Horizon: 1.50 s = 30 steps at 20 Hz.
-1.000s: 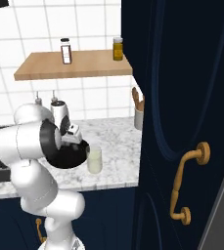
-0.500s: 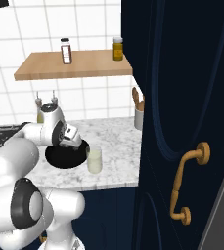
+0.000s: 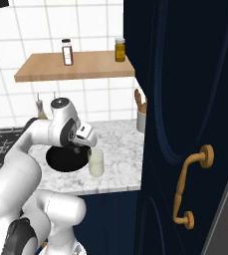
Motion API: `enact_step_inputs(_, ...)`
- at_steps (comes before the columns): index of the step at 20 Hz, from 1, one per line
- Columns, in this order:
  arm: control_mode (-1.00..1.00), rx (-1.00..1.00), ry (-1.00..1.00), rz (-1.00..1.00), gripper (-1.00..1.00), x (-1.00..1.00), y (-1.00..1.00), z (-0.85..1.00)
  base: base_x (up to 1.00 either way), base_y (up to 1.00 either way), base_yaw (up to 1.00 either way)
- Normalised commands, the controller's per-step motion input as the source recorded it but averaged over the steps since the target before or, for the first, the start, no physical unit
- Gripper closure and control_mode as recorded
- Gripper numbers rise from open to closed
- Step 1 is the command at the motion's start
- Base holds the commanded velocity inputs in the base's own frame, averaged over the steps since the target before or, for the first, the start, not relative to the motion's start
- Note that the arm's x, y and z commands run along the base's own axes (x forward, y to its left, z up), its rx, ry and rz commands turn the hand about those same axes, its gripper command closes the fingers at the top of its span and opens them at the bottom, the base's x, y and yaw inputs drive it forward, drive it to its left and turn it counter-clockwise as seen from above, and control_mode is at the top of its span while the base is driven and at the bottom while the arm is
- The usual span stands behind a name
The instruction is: Grab a lemon wedge from the fridge and one ice cube from the ice bowl, and put them in the glass of lemonade.
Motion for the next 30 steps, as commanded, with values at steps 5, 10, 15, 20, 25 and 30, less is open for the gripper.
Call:
enact_step_inputs(5, -1.0, -0.09, 0.04, -0.07, 1.0, 0.01, -0.39, -0.12, 0.0, 0.0, 0.0)
enact_step_inputs(10, -1.0, 0.0, 0.01, 0.0, 1.0, 0.0, -0.35, 0.0, 0.0, 0.0, 0.0)
enact_step_inputs(15, -1.0, 0.0, 0.02, 0.01, 1.0, 0.01, -0.41, -0.01, 0.0, 0.0, 0.0)
enact_step_inputs(20, -1.0, 0.0, 0.0, 0.0, 1.0, 0.01, -0.15, 0.0, 0.0, 0.0, 0.0)
enact_step_inputs(25, -1.0, 0.0, 0.0, 0.0, 1.0, 0.0, 0.12, 0.0, 0.0, 0.0, 0.0)
enact_step_inputs(30, -1.0, 0.0, 0.02, 0.0, 1.0, 0.16, 0.04, 0.0, 0.0, 0.0, 0.0)
